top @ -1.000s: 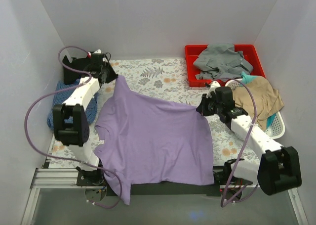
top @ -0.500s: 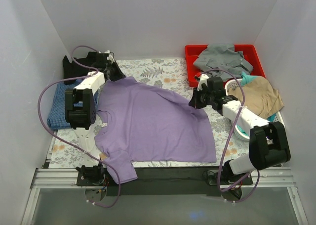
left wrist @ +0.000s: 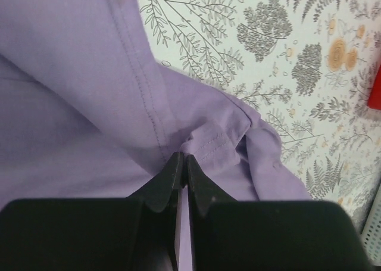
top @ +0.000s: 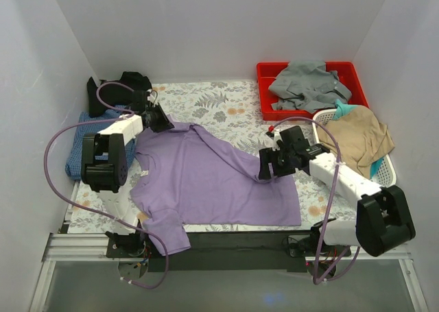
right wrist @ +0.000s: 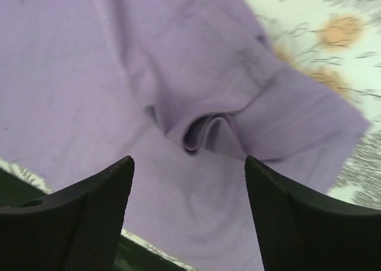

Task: Fold and stack the t-shirts
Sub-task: Flatten the tshirt out, then fold the tshirt

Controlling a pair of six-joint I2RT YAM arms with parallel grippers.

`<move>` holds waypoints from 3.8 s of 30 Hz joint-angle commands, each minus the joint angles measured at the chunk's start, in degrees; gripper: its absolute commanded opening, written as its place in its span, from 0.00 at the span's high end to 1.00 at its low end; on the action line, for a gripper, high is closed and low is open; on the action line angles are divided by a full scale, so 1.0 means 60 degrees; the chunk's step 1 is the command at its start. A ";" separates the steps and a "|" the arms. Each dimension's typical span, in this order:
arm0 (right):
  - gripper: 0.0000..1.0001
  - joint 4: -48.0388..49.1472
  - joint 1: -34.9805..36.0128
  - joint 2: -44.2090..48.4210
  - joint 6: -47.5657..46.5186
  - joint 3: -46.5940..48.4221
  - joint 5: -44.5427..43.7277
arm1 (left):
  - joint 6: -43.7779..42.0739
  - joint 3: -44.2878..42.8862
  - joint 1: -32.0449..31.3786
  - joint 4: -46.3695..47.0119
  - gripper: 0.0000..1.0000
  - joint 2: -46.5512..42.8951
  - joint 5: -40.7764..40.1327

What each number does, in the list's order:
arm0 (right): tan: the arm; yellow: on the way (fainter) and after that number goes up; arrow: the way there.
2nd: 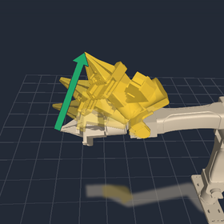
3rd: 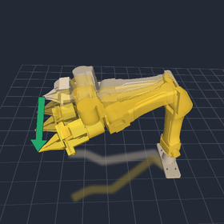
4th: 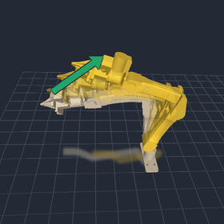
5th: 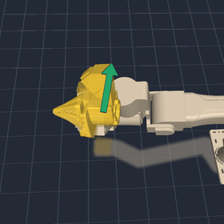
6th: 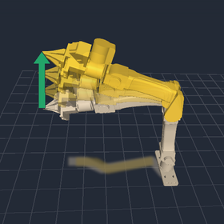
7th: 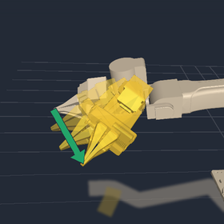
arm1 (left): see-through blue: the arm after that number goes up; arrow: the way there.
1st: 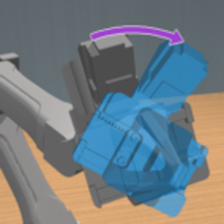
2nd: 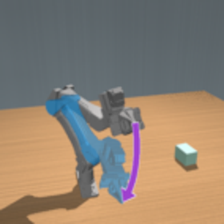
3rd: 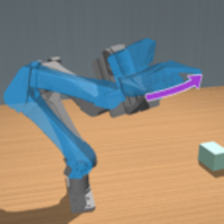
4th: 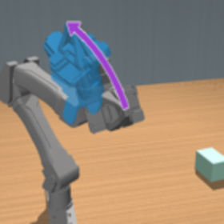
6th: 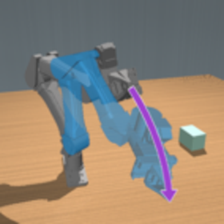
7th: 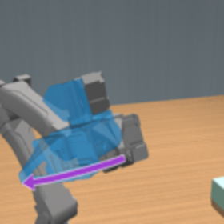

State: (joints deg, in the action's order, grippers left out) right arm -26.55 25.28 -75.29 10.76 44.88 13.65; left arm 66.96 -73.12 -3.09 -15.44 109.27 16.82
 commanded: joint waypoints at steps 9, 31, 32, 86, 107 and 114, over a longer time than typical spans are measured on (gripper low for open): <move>0.24 0.1009 -0.0272 -0.1191 0.0198 0.1367 -0.1412 | 0.0031 0.0395 0.0062 0.0113 1.00 -0.1001 0.0199; 0.96 0.1919 -0.0551 -0.2423 -0.0022 0.1338 -0.0766 | -0.0159 0.0468 0.0076 0.0040 1.00 -0.0957 0.0156; 0.99 0.1934 -0.0565 -0.2379 0.0007 0.1338 -0.0868 | -0.0159 0.0468 0.0076 0.0025 1.00 -0.0942 0.0112; 0.99 0.1128 -0.2309 -0.1986 -0.0417 0.3038 -0.2597 | -0.0232 -0.0192 0.0808 0.0435 1.00 -0.0763 0.3335; 0.99 0.0381 -0.2294 -0.1500 -0.0051 0.1382 -0.3944 | -0.0686 0.3076 0.0809 -0.1028 1.00 -0.3490 0.1738; 0.99 0.0323 -0.2294 -0.1471 -0.0036 0.1397 -0.4487 | -0.0744 0.3149 0.0823 -0.1819 1.00 -0.4662 0.1328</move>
State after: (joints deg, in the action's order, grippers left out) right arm -24.05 11.38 -85.60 10.31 53.45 -10.31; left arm 63.64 -53.93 1.91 -23.27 85.82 26.89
